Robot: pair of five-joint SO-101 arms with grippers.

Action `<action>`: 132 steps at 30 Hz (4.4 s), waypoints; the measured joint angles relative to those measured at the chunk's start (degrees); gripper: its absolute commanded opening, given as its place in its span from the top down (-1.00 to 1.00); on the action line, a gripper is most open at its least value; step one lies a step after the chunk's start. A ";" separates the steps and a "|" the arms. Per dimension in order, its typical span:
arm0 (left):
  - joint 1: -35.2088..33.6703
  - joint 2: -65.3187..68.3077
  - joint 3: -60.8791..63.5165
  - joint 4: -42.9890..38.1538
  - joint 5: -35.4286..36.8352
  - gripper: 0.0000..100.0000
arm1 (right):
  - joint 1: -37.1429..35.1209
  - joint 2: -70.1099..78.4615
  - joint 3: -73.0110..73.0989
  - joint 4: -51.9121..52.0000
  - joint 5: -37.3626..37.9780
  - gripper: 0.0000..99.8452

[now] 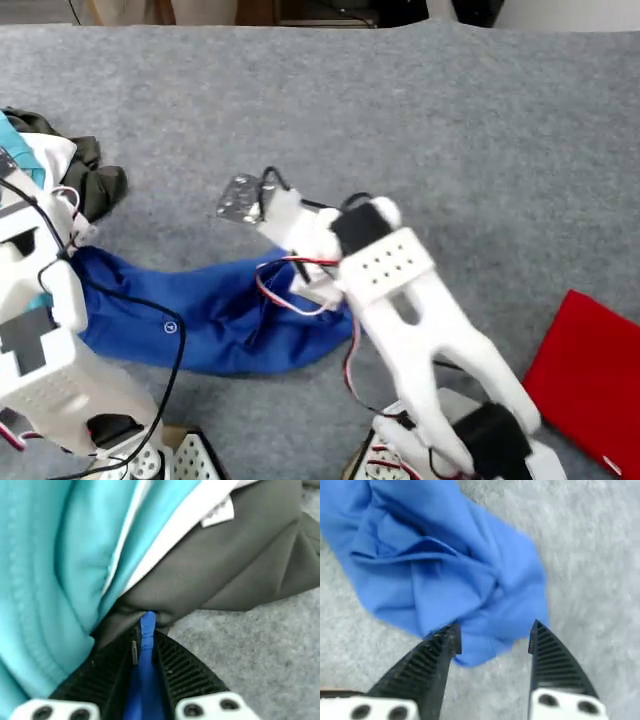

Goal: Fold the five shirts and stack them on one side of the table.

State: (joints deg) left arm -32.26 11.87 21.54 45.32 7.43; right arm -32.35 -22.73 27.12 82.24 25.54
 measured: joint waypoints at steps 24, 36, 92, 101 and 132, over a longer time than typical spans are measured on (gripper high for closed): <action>-0.09 1.23 -2.29 2.20 0.09 0.96 | -2.37 17.76 -9.93 -3.69 -3.52 0.58; -0.09 1.23 -2.29 2.20 0.09 0.96 | -2.46 18.55 -9.93 -3.16 -3.52 0.98; -0.09 1.23 -2.29 2.20 0.09 0.96 | -6.59 15.82 -1.41 1.32 -4.40 0.76; -0.09 1.23 -2.29 2.20 0.09 0.96 | -6.07 15.82 -1.41 -2.46 -4.40 0.68; -0.09 1.23 -2.29 2.20 0.09 0.96 | -1.41 23.03 -8.88 -4.75 -3.52 0.69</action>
State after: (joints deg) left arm -32.35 13.10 19.25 47.52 7.52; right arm -33.76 0.31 18.24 77.49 22.02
